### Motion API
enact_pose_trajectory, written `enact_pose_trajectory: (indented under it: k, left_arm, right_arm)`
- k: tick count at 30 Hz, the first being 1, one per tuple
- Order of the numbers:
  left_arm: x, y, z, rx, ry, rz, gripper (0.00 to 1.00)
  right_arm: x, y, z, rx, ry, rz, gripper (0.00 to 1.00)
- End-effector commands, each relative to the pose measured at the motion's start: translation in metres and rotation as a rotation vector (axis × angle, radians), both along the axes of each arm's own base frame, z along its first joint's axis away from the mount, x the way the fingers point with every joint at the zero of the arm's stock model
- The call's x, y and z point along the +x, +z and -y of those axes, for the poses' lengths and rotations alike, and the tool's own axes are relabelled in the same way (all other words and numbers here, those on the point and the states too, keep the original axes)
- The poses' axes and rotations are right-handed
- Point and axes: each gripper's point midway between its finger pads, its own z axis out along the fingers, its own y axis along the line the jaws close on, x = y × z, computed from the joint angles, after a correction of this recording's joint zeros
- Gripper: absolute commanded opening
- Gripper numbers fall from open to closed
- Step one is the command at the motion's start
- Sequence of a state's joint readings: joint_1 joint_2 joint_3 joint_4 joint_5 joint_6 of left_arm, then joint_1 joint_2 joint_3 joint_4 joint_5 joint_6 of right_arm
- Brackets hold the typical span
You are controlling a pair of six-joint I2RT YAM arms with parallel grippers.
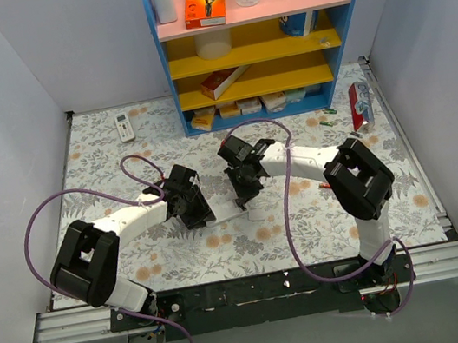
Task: Load the batteries into the remote control
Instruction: Load the battery into the remote control.
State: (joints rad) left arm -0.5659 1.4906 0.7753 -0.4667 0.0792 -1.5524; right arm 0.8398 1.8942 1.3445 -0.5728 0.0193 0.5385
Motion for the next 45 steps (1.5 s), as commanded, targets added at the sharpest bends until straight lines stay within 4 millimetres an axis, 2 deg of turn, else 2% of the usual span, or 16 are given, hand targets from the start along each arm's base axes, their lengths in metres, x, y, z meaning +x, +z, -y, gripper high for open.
enact_pose_trajectory:
  k: [1,6,12,21,27,29,34,37,38,41,45]
  left_arm:
    - [-0.003,-0.007,-0.003,0.029,0.001,-0.017,0.36]
    - [-0.003,-0.007,-0.003,0.029,0.002,-0.017,0.36]
    - [-0.003,-0.006,-0.003,0.030,0.002,-0.013,0.36]
    - [-0.003,-0.007,-0.004,0.034,0.003,-0.016,0.36]
    - [-0.002,-0.006,-0.004,0.035,0.003,-0.011,0.36]
    - [-0.002,-0.005,-0.005,0.036,0.007,-0.009,0.36]
    - [-0.001,-0.004,-0.005,0.040,0.011,-0.006,0.36]
    - [0.000,-0.002,-0.007,0.048,0.017,0.001,0.38]
    - [0.001,0.002,-0.008,0.046,0.020,0.014,0.38]
    - [0.002,0.006,-0.010,0.044,0.034,0.032,0.39]
    - [0.002,0.010,-0.010,0.036,0.039,0.041,0.46]
  right_arm:
    - [0.001,0.006,-0.014,0.029,0.084,0.003,0.22]
    - [0.008,0.011,-0.020,0.009,0.158,0.052,0.20]
    - [0.014,0.003,-0.011,-0.075,0.181,0.076,0.17]
    - [-0.004,-0.016,-0.005,-0.133,0.252,0.014,0.17]
    - [-0.016,-0.030,0.004,-0.215,0.283,-0.035,0.22]
    - [-0.020,-0.036,0.009,-0.250,0.296,-0.060,0.27]
    - [-0.021,-0.030,0.010,-0.265,0.309,-0.047,0.27]
    - [-0.012,-0.019,0.011,-0.258,0.274,0.008,0.24]
    - [-0.007,-0.004,0.001,-0.200,0.259,0.051,0.24]
    - [-0.003,0.023,-0.012,-0.098,0.216,0.091,0.25]
    - [0.002,0.037,-0.011,-0.025,0.122,0.115,0.25]
